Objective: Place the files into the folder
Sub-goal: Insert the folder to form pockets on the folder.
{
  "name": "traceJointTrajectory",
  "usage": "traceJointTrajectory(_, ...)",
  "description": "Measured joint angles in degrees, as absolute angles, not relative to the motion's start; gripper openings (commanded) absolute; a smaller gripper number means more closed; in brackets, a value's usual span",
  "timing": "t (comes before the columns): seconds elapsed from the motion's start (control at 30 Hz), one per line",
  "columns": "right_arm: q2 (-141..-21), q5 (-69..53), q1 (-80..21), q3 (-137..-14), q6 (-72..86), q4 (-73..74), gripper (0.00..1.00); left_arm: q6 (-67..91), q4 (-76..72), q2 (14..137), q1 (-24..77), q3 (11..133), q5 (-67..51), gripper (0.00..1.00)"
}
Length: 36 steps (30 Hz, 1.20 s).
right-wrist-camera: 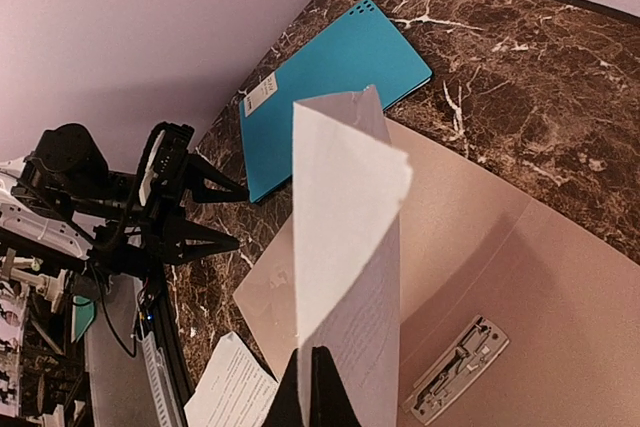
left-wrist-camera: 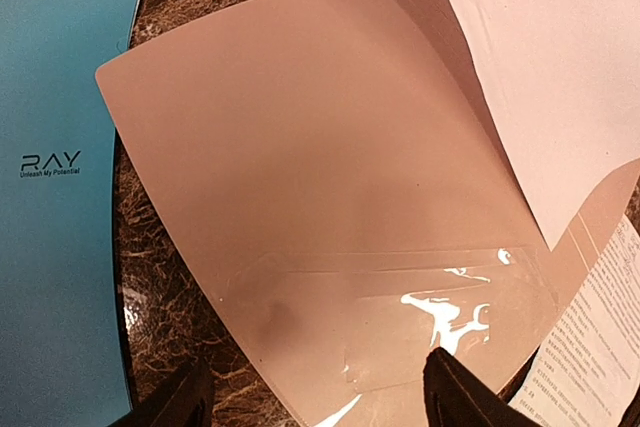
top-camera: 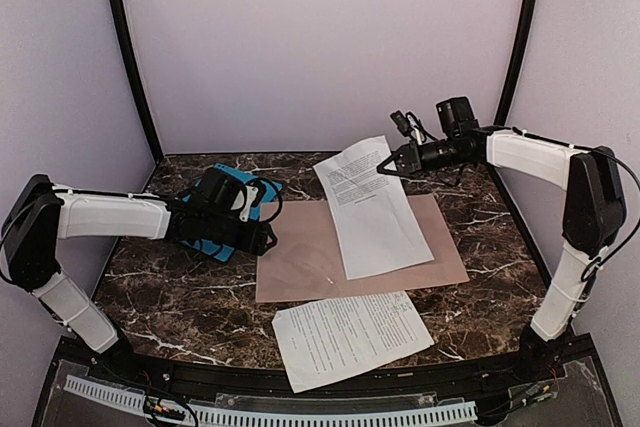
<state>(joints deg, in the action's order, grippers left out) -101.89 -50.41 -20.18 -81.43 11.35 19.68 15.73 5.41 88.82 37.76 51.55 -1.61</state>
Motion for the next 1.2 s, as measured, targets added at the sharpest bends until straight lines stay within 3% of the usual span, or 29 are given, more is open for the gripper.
traceJointTrajectory(0.5,-101.89,-50.98,-19.40,-78.72,13.96,11.03,0.00,15.99,4.62,90.37,39.24,51.53,-1.28,0.71)
traceJointTrajectory(0.77,-101.89,-50.30,-19.40,-75.42,17.50,5.98,0.00,13.76,3.66,93.41,43.00,52.64,-2.92,0.72)
traceJointTrajectory(1.2,-101.91,-52.47,-19.90,-72.38,22.31,0.40,0.00,18.17,5.82,100.53,51.86,58.74,3.73,0.71)
